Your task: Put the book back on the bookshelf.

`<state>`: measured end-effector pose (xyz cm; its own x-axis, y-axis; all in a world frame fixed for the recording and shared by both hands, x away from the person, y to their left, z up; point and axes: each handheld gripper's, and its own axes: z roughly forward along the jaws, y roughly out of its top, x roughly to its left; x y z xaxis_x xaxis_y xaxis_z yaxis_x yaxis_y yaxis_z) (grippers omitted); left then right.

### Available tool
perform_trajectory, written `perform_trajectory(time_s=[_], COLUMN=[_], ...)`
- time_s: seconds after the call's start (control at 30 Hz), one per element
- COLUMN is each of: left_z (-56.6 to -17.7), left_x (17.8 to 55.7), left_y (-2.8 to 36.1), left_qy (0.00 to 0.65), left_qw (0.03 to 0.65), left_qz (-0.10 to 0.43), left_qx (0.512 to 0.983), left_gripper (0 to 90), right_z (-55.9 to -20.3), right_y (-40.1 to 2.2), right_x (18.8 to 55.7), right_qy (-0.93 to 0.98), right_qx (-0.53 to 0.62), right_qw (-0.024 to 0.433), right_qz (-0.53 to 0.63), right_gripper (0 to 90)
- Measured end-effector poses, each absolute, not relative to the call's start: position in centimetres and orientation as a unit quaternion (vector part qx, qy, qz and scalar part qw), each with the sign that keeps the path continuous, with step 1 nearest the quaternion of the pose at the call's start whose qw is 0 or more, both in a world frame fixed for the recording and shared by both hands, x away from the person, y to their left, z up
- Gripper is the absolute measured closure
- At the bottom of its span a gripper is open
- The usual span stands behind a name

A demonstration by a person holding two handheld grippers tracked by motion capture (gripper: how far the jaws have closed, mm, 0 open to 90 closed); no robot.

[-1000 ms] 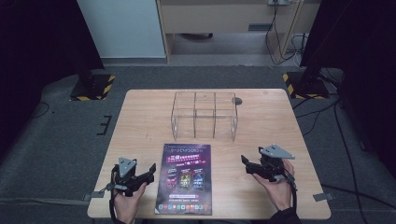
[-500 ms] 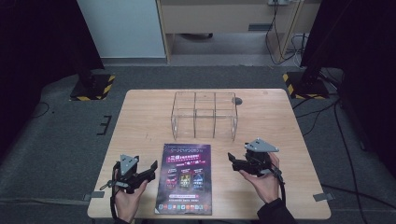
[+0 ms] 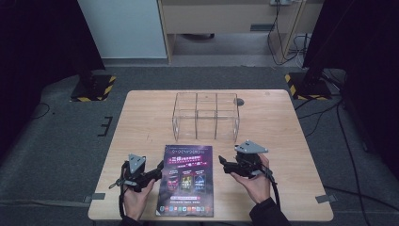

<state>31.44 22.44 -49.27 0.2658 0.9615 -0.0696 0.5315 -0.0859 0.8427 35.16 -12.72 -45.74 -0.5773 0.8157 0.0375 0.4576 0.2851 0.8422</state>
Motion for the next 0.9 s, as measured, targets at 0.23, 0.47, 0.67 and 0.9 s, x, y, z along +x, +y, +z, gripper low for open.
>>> perform_trajectory(time_s=[0.23,0.47,0.67,0.9], left_z=[-50.1,-50.9,-51.5,-52.0], left_x=[31.7,31.9,32.1,32.3], left_y=[22.0,21.6,21.3,21.0], left_qy=[0.559,0.553,0.552,0.556], left_qw=[0.389,0.390,0.386,0.374], left_qz=[0.237,0.230,0.215,0.208], left_qx=[0.693,0.699,0.707,0.712], left_gripper=[30.2,34.0,36.4,38.5], right_z=[-46.9,-48.1,-49.1,-50.1], right_y=[-11.8,-10.7,-9.9,-9.0], right_x=[34.9,34.7,34.6,34.4], right_qy=[0.782,0.792,0.799,0.801], right_qx=[0.409,0.406,0.402,0.404], right_qw=[0.194,0.181,0.172,0.160], right_qz=[0.428,0.419,0.414,0.412], right_gripper=[27.0,30.1,31.2,32.3])
